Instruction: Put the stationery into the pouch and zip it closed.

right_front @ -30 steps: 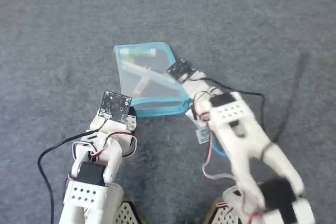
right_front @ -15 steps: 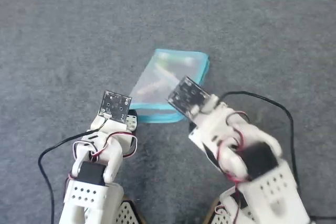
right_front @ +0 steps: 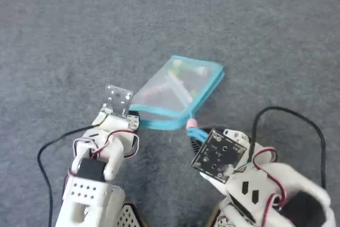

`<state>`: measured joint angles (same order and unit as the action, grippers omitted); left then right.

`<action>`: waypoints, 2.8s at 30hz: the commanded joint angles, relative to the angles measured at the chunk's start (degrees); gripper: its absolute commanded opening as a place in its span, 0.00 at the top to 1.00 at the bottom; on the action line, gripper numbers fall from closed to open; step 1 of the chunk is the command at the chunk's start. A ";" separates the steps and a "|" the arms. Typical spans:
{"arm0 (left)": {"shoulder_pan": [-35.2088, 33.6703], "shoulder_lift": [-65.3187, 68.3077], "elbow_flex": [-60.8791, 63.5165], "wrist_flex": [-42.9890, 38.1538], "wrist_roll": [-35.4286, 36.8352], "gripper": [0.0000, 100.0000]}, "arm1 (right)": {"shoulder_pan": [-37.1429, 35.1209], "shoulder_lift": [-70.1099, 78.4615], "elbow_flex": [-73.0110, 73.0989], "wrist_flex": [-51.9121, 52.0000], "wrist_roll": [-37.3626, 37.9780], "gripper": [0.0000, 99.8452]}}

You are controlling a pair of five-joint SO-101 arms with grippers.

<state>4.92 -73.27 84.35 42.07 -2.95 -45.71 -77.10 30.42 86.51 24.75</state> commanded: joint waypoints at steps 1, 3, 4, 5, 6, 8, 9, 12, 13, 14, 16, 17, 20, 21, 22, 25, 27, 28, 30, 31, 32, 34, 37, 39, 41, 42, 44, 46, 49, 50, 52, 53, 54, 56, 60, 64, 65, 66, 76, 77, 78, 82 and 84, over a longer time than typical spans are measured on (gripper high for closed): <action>-0.09 10.29 -4.70 -4.75 0.70 0.99 | -6.11 1.89 -7.38 -0.04 0.88 0.99; -0.09 14.51 -6.11 -6.24 0.70 0.99 | -9.36 4.00 -8.62 -0.31 1.05 0.99; -0.09 16.00 -6.55 -6.86 0.70 0.99 | -11.30 5.05 -9.41 -0.22 1.85 0.99; -0.26 17.14 -6.90 -7.47 0.70 0.99 | -12.88 5.93 -10.37 0.04 2.20 0.99; -0.44 17.85 -7.08 -8.00 0.70 0.99 | -14.11 6.29 -11.43 0.13 2.29 0.99; -0.44 17.93 -6.99 -8.35 0.70 0.99 | -15.34 6.99 -13.71 0.75 2.37 0.99; -0.18 17.76 -6.99 -8.35 0.70 0.99 | -15.69 7.25 -14.68 0.92 2.37 0.99; -0.18 17.67 -6.90 -8.26 0.70 0.99 | -16.13 7.87 -16.70 1.36 2.29 0.99; -0.26 17.67 -6.90 -8.26 0.70 0.99 | -15.78 7.96 -16.79 1.98 2.11 0.99; -0.44 17.67 -6.90 -8.26 0.79 0.99 | -15.16 8.04 -16.53 3.38 2.02 0.99; -0.62 17.58 -6.90 -8.26 1.14 0.99 | -14.20 8.48 -13.01 5.32 0.97 0.99; -0.62 17.58 -6.81 -8.26 1.41 0.99 | -13.32 8.75 -9.67 5.58 -0.35 0.99; -1.41 17.58 -6.99 -8.35 4.22 0.99 | -6.64 8.92 4.22 2.07 -1.58 0.99; -2.29 17.58 -6.99 -8.62 4.66 0.99 | -3.56 8.92 8.44 -0.31 -1.58 0.99; -3.52 17.58 -6.81 -9.58 4.75 0.99 | 0.04 9.36 10.90 -2.86 -1.58 0.99; -6.95 17.58 -6.73 -10.29 5.01 0.99 | 9.01 9.89 15.74 -9.36 -1.58 0.99; -7.82 17.58 -6.81 -10.29 6.33 0.99 | 11.12 11.56 19.78 -12.62 -1.58 0.99; -7.82 17.58 -6.90 -10.29 6.51 0.99 | 11.03 12.88 21.98 -14.29 -1.58 0.99; -7.65 17.58 -7.08 -10.11 6.51 0.99 | 10.95 15.69 26.29 -18.95 -1.58 0.99; -7.65 17.58 -7.08 -10.11 6.51 0.99 | 11.03 17.10 28.22 -21.49 -1.58 0.99; -7.65 17.58 -7.08 -10.11 6.51 0.99 | 11.12 18.33 29.89 -24.13 -1.58 0.99; -7.65 17.58 -7.16 -10.11 6.59 0.99 | 11.03 20.79 32.70 -29.23 -1.58 0.99; -7.65 17.58 -7.16 -10.11 6.59 0.99 | 11.03 24.04 34.64 -35.74 -2.73 0.95; -7.65 17.58 -7.16 -10.29 6.59 0.99 | 10.95 26.07 34.81 -38.73 -7.56 0.90; -7.65 17.58 -7.08 -10.29 6.59 0.99 | 10.95 28.18 34.73 -41.01 -11.96 0.84; -7.65 17.58 -7.08 -10.29 6.51 0.99 | 10.95 29.23 34.73 -42.07 -13.10 0.82; -7.65 17.58 -6.99 -10.29 6.51 0.99 | 10.68 31.43 34.73 -44.00 -13.80 0.81; -7.56 17.58 -6.99 -10.29 6.51 0.99 | 9.63 33.71 34.73 -45.05 -13.80 0.81; -7.56 17.58 -6.90 -10.29 6.51 0.99 | 7.25 36.62 34.46 -45.32 -13.80 0.81; -7.56 17.58 -6.90 -10.29 6.59 0.99 | 6.37 37.49 34.46 -45.41 -13.89 0.81; -7.56 17.58 -6.90 -10.29 6.59 0.99 | 4.79 39.08 34.46 -45.41 -13.89 0.83; -7.56 17.58 -6.90 -10.29 6.59 0.99 | 4.18 39.96 34.46 -45.41 -13.89 0.85; -7.56 17.58 -6.90 -10.29 6.59 0.99 | 3.74 40.84 34.46 -45.41 -13.98 0.87; -7.56 17.58 -6.81 -10.29 6.51 0.99 | 3.30 42.42 34.46 -45.41 -15.65 0.89; -7.56 17.58 -6.73 -10.29 6.51 0.99 | 3.91 43.30 34.37 -45.41 -17.85 0.89; -7.56 17.58 -6.73 -10.29 6.42 0.99 | 5.76 43.82 34.37 -46.29 -18.11 0.89; -7.56 17.58 -6.73 -10.29 6.42 0.99 | 6.55 43.82 34.37 -46.64 -18.11 0.89; -7.56 17.58 -6.73 -10.29 6.42 0.99 | 7.43 43.82 34.37 -46.99 -18.11 0.89; -7.56 17.58 -6.73 -10.29 6.42 0.99 | 9.45 43.91 30.77 -41.80 -17.76 0.88; -7.56 17.58 -6.73 -10.29 6.42 0.99 | 9.63 43.91 30.15 -40.40 -17.76 0.88; -7.56 17.58 -6.73 -10.29 6.42 0.99 | 9.80 43.91 29.19 -38.99 -17.67 0.86; -7.56 17.58 -6.73 -10.29 6.42 0.99 | 9.80 43.91 27.87 -37.05 -17.67 0.82; -7.56 17.58 -6.73 -10.29 6.42 0.99 | 9.80 43.91 27.96 -36.70 -17.67 0.82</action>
<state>-2.20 -55.69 80.84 33.71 2.42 -36.57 -33.85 61.36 48.79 7.43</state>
